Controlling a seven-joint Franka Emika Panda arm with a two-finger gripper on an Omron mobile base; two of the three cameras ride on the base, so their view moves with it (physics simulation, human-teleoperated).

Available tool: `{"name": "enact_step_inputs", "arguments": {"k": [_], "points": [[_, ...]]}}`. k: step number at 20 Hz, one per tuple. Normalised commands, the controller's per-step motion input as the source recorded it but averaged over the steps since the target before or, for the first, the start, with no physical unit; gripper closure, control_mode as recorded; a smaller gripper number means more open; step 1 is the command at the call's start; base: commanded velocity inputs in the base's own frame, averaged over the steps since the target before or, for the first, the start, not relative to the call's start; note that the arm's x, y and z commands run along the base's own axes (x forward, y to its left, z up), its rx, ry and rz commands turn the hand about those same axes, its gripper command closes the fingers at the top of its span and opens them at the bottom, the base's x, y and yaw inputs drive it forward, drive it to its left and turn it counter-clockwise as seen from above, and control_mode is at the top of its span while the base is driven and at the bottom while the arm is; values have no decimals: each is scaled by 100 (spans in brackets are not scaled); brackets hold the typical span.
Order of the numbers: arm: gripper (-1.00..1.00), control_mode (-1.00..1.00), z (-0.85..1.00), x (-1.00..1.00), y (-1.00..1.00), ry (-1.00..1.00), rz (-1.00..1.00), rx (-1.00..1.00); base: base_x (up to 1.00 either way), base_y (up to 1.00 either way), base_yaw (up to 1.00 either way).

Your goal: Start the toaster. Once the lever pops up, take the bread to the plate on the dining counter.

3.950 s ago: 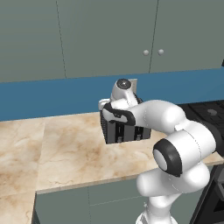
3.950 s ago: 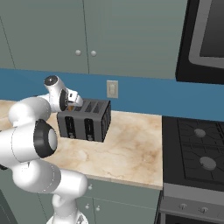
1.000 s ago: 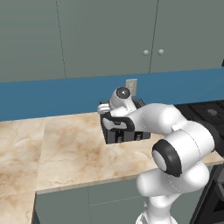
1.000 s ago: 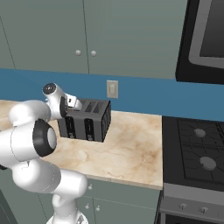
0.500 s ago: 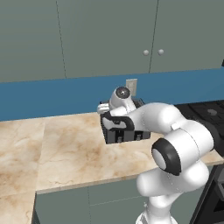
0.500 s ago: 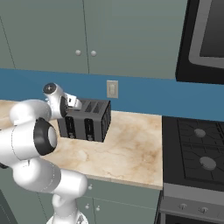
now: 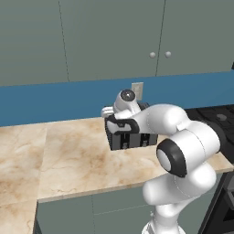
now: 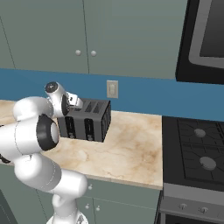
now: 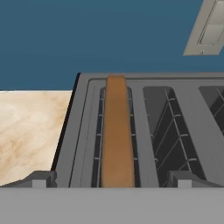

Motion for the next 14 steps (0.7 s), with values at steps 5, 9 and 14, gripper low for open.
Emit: {"name": "enact_step_inputs", "arguments": {"k": [5, 9, 14], "points": [[-100, -100, 0, 0, 0, 0, 1, 0, 0, 0, 0], [-100, -100, 0, 0, 0, 0, 0, 0, 0, 0, 0], [-100, -100, 0, 0, 0, 0, 0, 0, 0, 0, 0]]}}
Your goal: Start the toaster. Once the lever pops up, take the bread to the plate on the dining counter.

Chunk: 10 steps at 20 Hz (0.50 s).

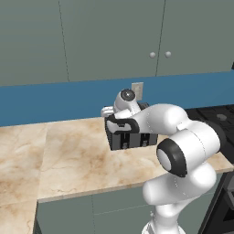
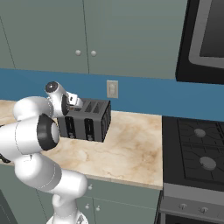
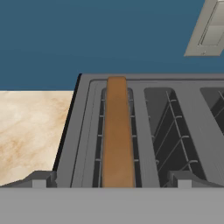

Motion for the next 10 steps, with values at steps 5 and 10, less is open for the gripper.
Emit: {"name": "enact_step_inputs", "arguments": {"k": [5, 10], "points": [[100, -100, 0, 0, 0, 0, 0, 0, 0, 0, 0], [100, -100, 0, 0, 0, 0, 0, 0, 0, 0, 0]]}}
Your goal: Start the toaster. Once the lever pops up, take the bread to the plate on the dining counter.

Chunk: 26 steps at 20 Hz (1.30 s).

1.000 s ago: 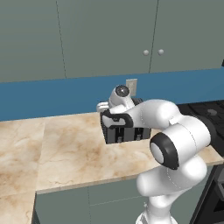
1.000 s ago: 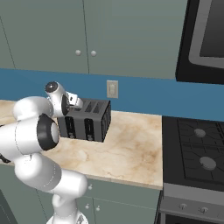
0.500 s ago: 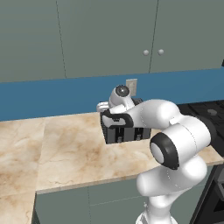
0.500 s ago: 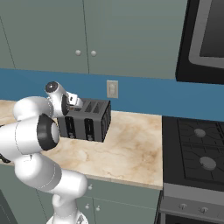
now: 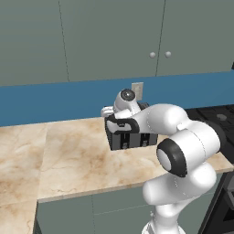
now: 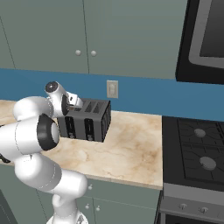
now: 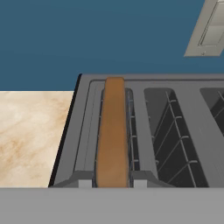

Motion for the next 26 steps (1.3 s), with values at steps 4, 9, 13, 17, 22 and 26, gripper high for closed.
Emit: {"name": "enact_step_inputs", "arguments": {"k": [4, 9, 13, 17, 22, 26], "points": [[100, -100, 0, 0, 0, 0, 0, 0, 0, 0, 0], [100, -100, 0, 0, 0, 0, 0, 0, 0, 0, 0], [100, -100, 0, 0, 0, 0, 0, 0, 0, 0, 0], [100, -100, 0, 0, 0, 0, 0, 0, 0, 0, 0], [100, -100, 0, 0, 0, 0, 0, 0, 0, 0, 0], [100, -100, 0, 0, 0, 0, 0, 0, 0, 0, 0]]}}
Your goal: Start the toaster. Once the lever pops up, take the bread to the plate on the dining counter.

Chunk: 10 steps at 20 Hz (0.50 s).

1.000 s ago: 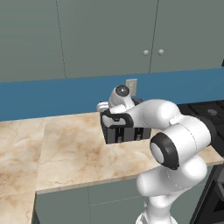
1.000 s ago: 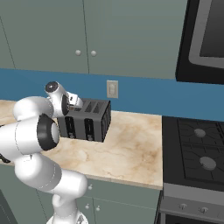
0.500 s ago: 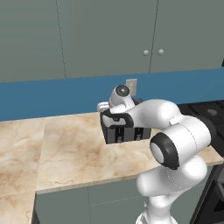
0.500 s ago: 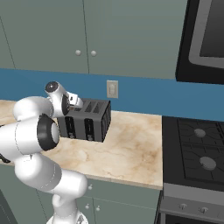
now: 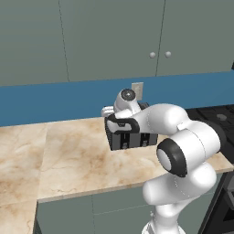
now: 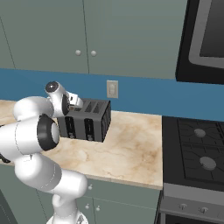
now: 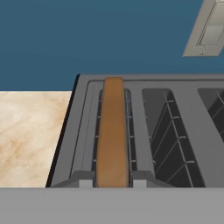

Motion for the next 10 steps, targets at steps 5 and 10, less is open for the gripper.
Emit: {"name": "enact_step_inputs", "arguments": {"k": [5, 10], "points": [[100, -100, 0, 0, 0, 0, 0, 0, 0, 0, 0], [100, -100, 0, 0, 0, 0, 0, 0, 0, 0, 0]]}}
